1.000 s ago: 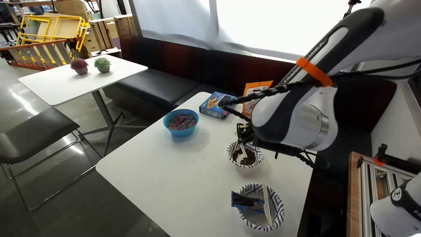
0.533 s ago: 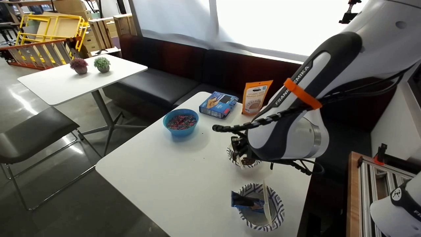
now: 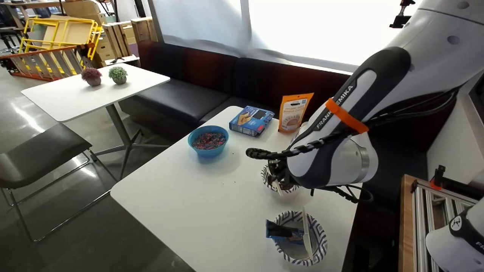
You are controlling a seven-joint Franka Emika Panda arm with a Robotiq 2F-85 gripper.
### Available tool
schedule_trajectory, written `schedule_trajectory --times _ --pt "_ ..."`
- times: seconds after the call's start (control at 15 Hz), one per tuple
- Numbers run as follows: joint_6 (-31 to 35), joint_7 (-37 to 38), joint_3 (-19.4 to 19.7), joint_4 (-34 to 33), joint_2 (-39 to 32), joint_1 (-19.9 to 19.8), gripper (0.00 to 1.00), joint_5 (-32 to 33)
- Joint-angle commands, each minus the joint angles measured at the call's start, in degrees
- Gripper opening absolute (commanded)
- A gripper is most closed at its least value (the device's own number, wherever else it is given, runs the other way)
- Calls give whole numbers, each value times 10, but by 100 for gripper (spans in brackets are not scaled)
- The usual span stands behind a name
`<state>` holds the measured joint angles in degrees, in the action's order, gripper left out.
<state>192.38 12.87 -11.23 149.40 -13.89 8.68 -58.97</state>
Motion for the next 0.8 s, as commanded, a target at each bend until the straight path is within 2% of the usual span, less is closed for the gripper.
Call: schedule_trajectory --times 0.0,0.27,0.33,0.47,0.73 --pt "-24 30 23 5 3 7 4 23" --pt "-47 41 34 4 3 5 4 30" --pt "-51 45 36 4 4 5 39 31" --pt "-53 47 40 6 12 5 45 35" --pt "-53 56 38 28 48 7 75 32"
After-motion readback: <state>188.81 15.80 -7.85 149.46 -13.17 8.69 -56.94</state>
